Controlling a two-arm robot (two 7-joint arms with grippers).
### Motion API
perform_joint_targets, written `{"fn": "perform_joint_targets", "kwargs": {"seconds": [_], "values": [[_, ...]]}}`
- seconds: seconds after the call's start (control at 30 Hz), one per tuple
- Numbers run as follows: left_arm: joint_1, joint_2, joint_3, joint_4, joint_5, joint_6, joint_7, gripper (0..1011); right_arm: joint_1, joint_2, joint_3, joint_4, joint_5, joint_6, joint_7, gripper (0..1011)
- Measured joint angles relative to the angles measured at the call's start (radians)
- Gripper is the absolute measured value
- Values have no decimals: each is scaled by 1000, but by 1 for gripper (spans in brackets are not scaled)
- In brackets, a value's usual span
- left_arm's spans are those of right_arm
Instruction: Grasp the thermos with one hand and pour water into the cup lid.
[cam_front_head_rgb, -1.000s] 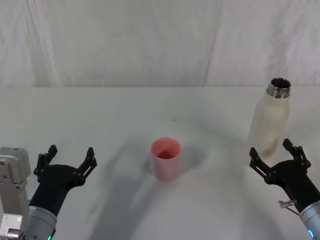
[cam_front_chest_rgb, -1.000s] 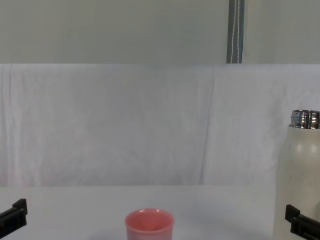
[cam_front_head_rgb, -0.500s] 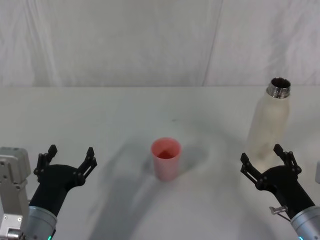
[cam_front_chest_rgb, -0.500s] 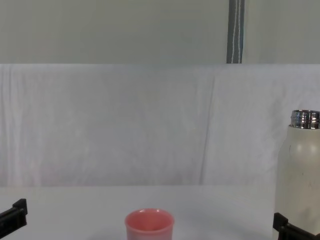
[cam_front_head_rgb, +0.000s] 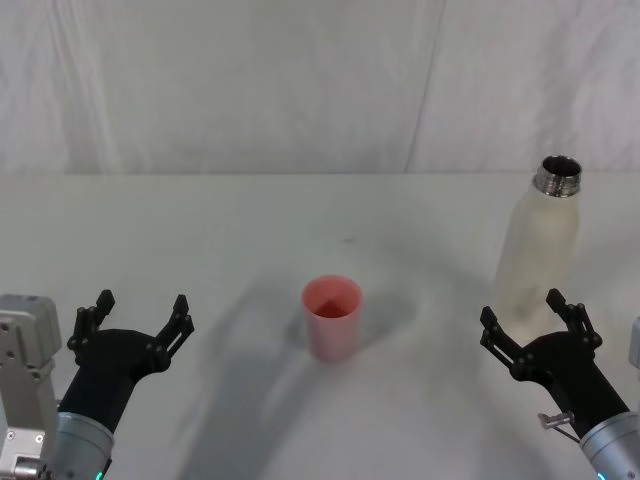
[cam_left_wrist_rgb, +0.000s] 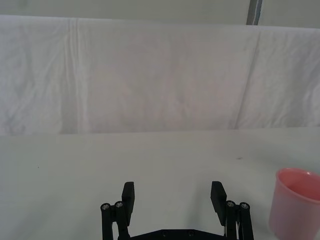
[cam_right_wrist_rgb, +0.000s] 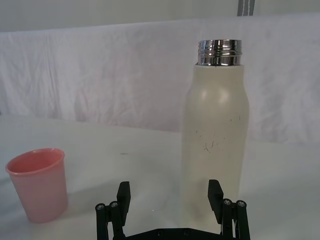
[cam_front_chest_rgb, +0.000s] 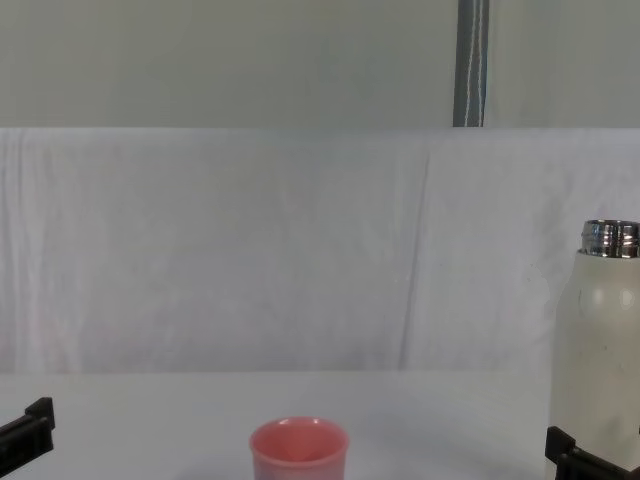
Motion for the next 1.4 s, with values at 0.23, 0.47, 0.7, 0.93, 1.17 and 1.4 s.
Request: {"fn": "perform_joint_targets", "kwargs": {"seconds": [0.23, 0.47, 0.7, 0.93, 1.17, 1.4], "values": [[0, 0, 0, 0, 0, 0, 0, 1001, 1, 0, 1, 0, 0, 0, 0, 1001], [0, 0, 0, 0, 0, 0, 0, 1001, 1, 1, 1, 0, 1, 0, 0, 1001], [0, 0, 0, 0, 0, 0, 0, 1001, 1, 2, 1, 0, 1, 0, 0, 1001], [0, 0, 0, 0, 0, 0, 0, 1001, 1, 2, 1, 0, 1, 0, 0, 1001], [0, 0, 0, 0, 0, 0, 0, 1001, 1, 2, 1, 0, 1, 0, 0, 1001], [0, 0, 0, 0, 0, 0, 0, 1001, 1, 2, 1, 0, 1, 0, 0, 1001]]}}
